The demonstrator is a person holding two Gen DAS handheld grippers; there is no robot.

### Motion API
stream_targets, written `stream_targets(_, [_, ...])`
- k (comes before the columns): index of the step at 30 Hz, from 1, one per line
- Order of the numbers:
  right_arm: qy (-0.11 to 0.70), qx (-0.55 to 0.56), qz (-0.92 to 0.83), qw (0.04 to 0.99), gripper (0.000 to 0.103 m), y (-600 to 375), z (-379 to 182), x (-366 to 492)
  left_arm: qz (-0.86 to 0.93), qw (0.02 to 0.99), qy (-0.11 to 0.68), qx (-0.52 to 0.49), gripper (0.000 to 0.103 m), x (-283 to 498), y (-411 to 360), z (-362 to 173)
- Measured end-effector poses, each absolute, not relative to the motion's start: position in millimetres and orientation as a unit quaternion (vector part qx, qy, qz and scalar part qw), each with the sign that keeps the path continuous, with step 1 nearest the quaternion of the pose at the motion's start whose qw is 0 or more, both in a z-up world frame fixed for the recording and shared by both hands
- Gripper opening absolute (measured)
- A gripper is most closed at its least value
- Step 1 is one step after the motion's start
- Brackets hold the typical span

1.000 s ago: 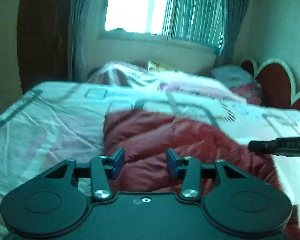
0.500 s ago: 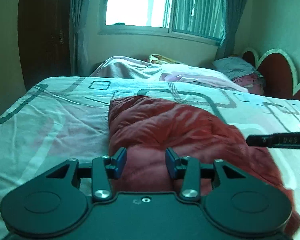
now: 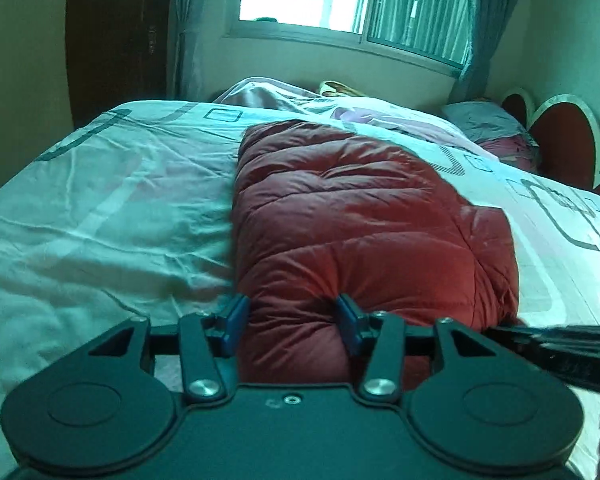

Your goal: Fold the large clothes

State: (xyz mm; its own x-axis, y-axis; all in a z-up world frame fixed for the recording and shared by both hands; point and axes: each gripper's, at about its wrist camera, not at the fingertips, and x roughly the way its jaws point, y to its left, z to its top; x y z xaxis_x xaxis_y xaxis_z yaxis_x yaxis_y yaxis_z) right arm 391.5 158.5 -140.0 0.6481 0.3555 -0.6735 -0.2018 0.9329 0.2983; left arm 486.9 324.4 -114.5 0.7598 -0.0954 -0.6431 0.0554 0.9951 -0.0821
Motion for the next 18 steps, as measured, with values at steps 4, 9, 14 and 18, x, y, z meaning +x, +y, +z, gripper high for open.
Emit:
stream_targets(4, [0.412, 0.103, 0.152, 0.893, 0.018, 160.7, -150.4, 405.2, -0.027, 0.939, 0.342, -0.024, 0.047, 486.8, 319.3, -114.8])
stream_targets(9, [0.416, 0.09, 0.15, 0.892, 0.018, 163.0, -144.1, 403.9, -0.003, 0.939, 0.343, -0.024, 0.06, 484.6, 316.4, -109.3])
stream_targets(14, [0.408, 0.105, 0.143, 0.895, 0.018, 155.7, -131.5, 397.6, 0.009, 0.943, 0.332, -0.023, 0.083, 469.8, 311.0, -97.5])
stream_targets(18, [0.399, 0.113, 0.136, 0.9, 0.019, 149.4, -118.9, 381.6, 0.017, 0.944, 0.33, -0.022, 0.099, 449.0, 306.1, -83.2])
